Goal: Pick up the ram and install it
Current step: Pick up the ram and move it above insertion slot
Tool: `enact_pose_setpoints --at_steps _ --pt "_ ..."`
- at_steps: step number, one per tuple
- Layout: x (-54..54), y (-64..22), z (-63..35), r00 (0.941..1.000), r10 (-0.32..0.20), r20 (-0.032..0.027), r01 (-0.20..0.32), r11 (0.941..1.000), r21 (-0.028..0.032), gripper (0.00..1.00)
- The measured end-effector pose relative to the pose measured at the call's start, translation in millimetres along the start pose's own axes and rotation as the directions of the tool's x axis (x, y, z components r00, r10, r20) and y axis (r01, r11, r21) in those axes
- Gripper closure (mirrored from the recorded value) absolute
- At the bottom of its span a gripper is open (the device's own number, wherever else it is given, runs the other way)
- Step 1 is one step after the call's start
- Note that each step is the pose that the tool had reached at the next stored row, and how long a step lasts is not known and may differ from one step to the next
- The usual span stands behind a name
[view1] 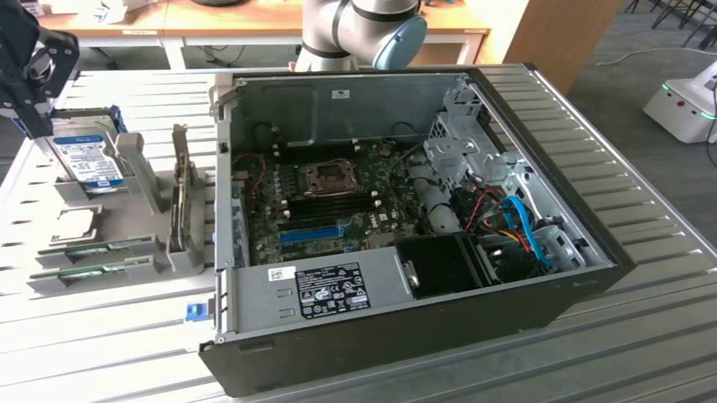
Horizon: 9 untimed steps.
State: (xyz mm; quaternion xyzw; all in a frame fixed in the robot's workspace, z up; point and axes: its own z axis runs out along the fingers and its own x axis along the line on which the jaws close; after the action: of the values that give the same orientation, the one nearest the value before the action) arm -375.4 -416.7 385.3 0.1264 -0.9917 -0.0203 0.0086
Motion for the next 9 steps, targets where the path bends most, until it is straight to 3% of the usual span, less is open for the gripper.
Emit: enact_pose_setpoints --at_steps 5,9 --pt "0.0 0.0 0.1 0.9971 -0.076 -0.0032 0.076 0.9971 0.0007 0.9" --pt "0.0 0.0 0.1 0.9902 -0.139 -0.006 0.139 0.9902 0.0012 0.9"
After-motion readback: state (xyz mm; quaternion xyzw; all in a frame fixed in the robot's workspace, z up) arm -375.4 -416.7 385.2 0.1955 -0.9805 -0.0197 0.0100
